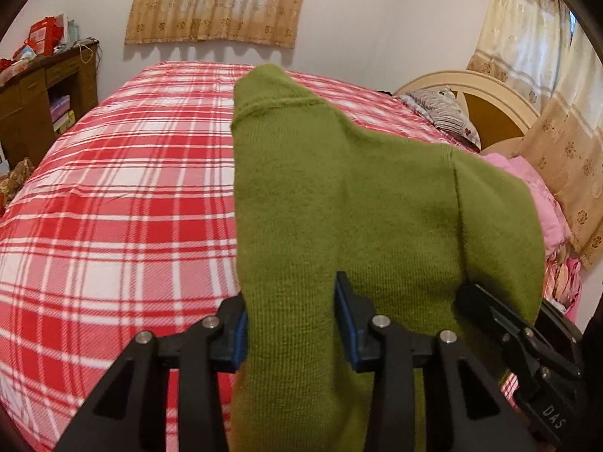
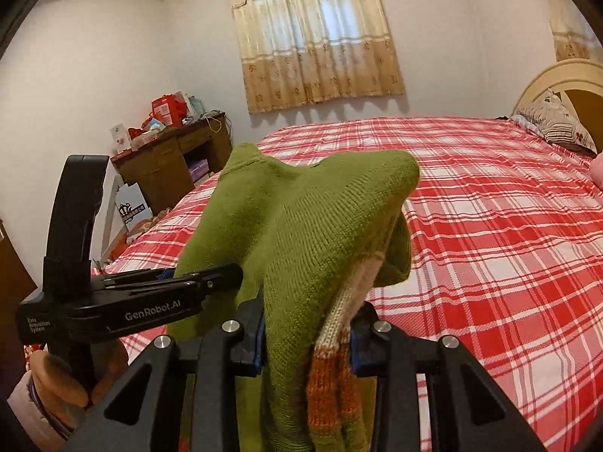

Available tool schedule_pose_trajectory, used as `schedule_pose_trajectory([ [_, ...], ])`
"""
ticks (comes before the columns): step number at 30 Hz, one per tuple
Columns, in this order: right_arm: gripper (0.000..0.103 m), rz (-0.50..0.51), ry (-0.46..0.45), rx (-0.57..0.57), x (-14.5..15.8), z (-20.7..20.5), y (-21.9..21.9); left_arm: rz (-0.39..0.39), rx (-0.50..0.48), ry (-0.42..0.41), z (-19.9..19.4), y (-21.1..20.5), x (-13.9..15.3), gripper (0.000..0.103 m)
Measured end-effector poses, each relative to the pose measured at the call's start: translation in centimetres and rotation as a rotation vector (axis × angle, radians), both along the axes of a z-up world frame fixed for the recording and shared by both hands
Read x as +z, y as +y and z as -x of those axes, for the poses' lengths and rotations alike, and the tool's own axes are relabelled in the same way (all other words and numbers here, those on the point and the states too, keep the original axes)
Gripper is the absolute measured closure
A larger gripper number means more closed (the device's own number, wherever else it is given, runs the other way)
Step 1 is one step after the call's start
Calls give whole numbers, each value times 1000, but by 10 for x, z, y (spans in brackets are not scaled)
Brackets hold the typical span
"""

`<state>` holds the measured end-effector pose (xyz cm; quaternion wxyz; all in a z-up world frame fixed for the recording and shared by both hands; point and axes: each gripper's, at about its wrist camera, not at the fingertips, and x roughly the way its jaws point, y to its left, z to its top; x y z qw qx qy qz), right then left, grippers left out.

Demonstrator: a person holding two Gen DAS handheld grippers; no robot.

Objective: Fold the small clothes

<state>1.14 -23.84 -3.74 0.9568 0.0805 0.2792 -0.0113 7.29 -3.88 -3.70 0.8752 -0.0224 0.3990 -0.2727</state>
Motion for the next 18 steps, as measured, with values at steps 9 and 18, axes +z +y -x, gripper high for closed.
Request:
schedule_pose_trajectory([
  [9,71,-16,0,26,5,10,27,-28,22,6,10,26,5,62],
  [18,70,-45,-12,111,10,3,79,-73,94,-12,12,76,13,62],
])
